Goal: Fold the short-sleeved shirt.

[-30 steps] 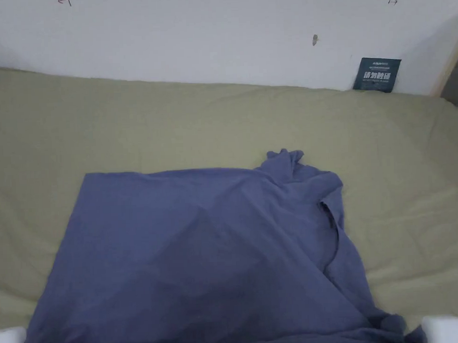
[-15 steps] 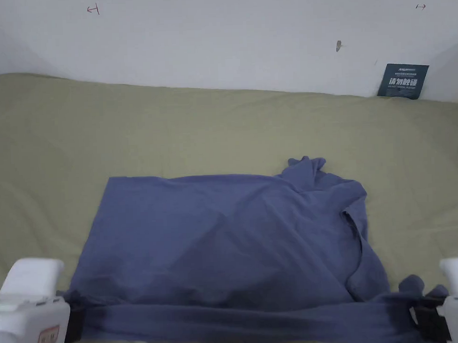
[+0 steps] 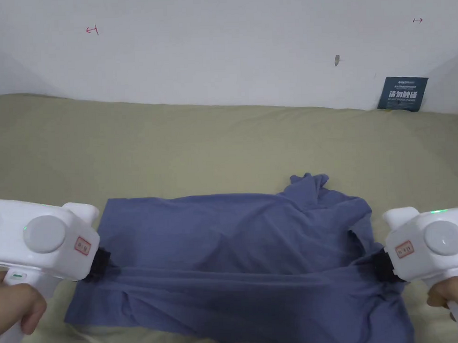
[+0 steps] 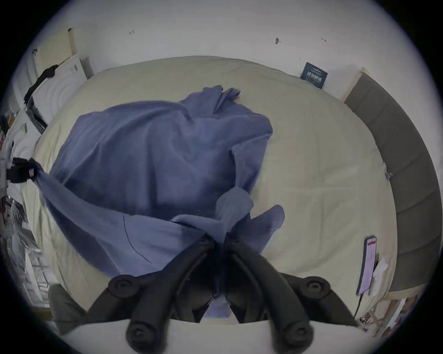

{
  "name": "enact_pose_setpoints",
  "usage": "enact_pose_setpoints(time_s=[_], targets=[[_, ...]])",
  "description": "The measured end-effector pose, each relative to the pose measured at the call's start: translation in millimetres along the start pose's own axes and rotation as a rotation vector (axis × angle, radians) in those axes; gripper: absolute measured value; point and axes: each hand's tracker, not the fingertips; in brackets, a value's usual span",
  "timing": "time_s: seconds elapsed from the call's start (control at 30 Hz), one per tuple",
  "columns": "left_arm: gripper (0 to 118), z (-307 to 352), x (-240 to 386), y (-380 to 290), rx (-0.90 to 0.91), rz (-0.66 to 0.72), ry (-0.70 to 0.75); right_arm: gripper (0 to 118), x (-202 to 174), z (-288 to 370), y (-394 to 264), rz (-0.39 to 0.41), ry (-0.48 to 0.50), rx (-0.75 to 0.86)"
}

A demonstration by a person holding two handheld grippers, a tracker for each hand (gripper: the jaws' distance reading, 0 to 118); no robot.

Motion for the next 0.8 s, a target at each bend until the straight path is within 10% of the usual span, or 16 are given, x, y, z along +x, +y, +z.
enact_pose_setpoints(time_s=[0.07, 0.13, 0.27, 0.37, 0.43, 0.5, 0.8], targets=[[18, -7, -1, 6, -0.006, -0.008, 0.000, 20, 1, -5, 7, -0.047, 0.002, 0.066], [76, -9, -3, 7, 0.002, 0.027, 0.016, 81, 4, -4, 8, -0.089, -0.005, 0.141], [88, 16, -12, -11, 0.130, 0.132, -0.045, 86, 5, 18, -8, -0.181, 0.061, 0.257], [65, 47, -5, -35, 0.275, 0.136, -0.027, 84, -6, 38, -31, -0.171, 0.034, 0.306], [5, 60, 6, -56, 0.348, 0.152, 0.021, 51, -16, 52, -55, -0.176, 0.038, 0.329], [0, 64, 14, -80, 0.387, 0.176, 0.097, 1, -30, 60, -79, -0.141, 0.003, 0.348], [0, 49, 31, -191, 0.276, 0.317, 0.063, 1, -76, 71, -181, -0.102, -0.003, 0.305]])
